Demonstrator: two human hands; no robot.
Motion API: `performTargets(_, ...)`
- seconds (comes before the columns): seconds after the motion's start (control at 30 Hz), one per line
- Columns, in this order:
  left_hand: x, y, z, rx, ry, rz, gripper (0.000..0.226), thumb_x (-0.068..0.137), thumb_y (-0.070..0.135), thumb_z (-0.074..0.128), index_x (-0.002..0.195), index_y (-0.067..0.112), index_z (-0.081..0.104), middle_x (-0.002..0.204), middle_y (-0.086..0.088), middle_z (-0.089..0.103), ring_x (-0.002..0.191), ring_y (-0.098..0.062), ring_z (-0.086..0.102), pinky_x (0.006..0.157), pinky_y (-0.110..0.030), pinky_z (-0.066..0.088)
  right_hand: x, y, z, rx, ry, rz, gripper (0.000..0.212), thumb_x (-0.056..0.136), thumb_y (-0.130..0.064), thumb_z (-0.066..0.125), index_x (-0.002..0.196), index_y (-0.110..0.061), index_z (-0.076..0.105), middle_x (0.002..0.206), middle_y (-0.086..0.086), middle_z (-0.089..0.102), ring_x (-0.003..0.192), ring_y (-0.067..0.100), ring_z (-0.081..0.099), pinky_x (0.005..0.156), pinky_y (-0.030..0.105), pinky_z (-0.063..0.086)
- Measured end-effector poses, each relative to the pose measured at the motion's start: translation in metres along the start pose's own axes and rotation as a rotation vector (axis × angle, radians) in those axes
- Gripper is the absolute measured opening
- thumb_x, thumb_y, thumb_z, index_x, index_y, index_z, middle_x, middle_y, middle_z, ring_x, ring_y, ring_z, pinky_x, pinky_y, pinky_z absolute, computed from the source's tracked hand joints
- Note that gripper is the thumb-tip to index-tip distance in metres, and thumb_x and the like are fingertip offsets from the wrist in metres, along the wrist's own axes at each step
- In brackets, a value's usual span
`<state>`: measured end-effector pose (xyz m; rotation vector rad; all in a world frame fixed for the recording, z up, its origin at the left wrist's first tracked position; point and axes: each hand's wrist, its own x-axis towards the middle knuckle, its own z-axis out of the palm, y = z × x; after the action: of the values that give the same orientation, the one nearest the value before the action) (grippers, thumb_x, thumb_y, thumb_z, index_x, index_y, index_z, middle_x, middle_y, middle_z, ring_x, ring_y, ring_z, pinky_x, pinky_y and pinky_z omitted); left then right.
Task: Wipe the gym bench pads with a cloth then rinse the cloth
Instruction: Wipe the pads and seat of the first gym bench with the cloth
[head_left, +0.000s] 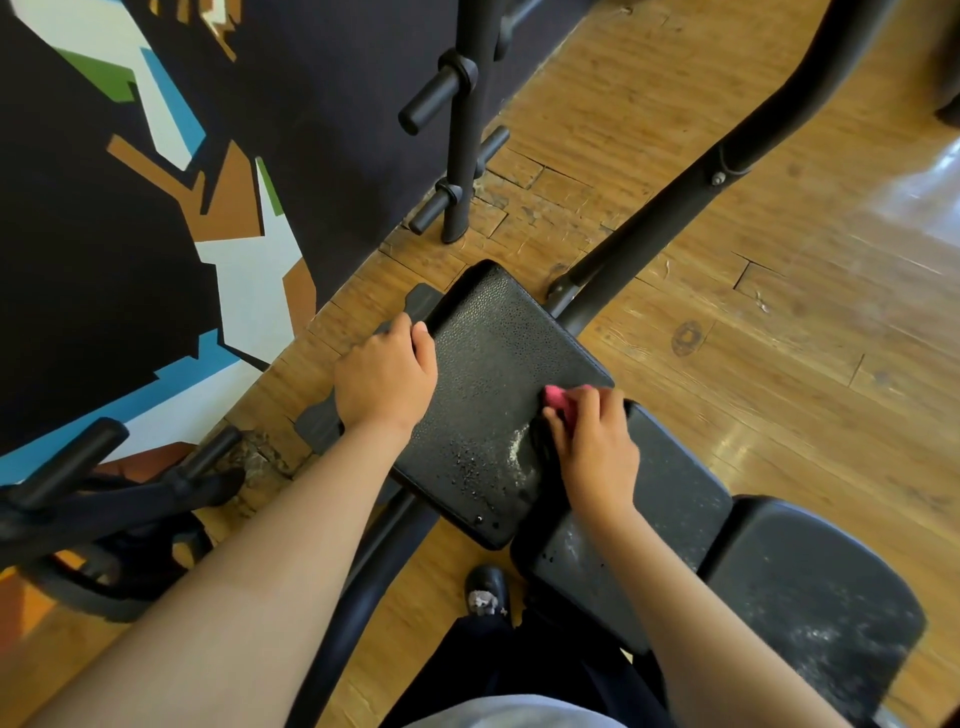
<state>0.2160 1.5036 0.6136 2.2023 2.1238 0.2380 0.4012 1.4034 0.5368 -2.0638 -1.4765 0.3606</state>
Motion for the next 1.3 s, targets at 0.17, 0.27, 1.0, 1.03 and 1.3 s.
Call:
performTargets(0.17,0.0,-0.001,0.002,0.019,0.015,0.006,0.037,0.103,0.032,0.028,0.09,0.011,0.056,0.068,-0.006,0.057,0.055,-0.026,0.052,0.047,-0.027,0.034,-0.008,-0.009,0.009,0.037,-0.006,0.051,0.028,0.091,-0.031,0.059,0.103,-0.006,0.056,0.108,0.013,0.052,0.089,0.034,0.058,0.052,0.032,0.041)
performTargets(0.27,0.001,-0.002,0.002,0.024,0.014,0.009,0.038,0.103,0.032,0.027,0.091,0.011,0.056,0.069,-0.007,0.058,0.056,-0.027,0.053,0.047,-0.028,0.037,-0.026,-0.012,0.012,0.03,-0.046,0.007,0.027,0.09,-0.029,0.063,0.103,-0.006,0.057,0.11,0.012,0.054,0.092,0.032,0.059,0.05,0.033,0.043)
performTargets(1.0,0.002,-0.004,0.006,0.052,0.019,0.007,0.039,0.103,0.034,0.025,0.094,0.012,0.056,0.068,-0.006,0.057,0.054,-0.025,0.048,0.047,-0.026,0.029,0.002,-0.012,0.01,-0.005,-0.004,-0.01,0.025,0.094,-0.03,0.055,0.108,-0.009,0.058,0.114,0.009,0.052,0.1,0.031,0.057,0.053,0.031,0.042)
performTargets(1.03,0.002,-0.004,0.006,0.063,0.02,0.006,0.039,0.103,0.034,0.025,0.094,0.012,0.056,0.067,-0.005,0.055,0.053,-0.024,0.047,0.046,-0.026,0.029,-0.007,-0.016,0.011,0.015,-0.018,-0.006,0.024,0.094,-0.029,0.054,0.109,-0.011,0.056,0.115,0.009,0.052,0.1,0.031,0.057,0.053,0.033,0.043)
performTargets(1.3,0.001,-0.003,0.005,0.067,0.017,0.006,0.039,0.103,0.034,0.025,0.095,0.012,0.057,0.066,-0.004,0.054,0.054,-0.024,0.048,0.047,-0.026,0.029,-0.048,-0.028,0.016,0.009,-0.037,-0.224,0.03,0.091,-0.038,0.045,0.101,-0.015,0.061,0.107,0.006,0.058,0.094,0.026,0.061,0.048,0.032,0.05)
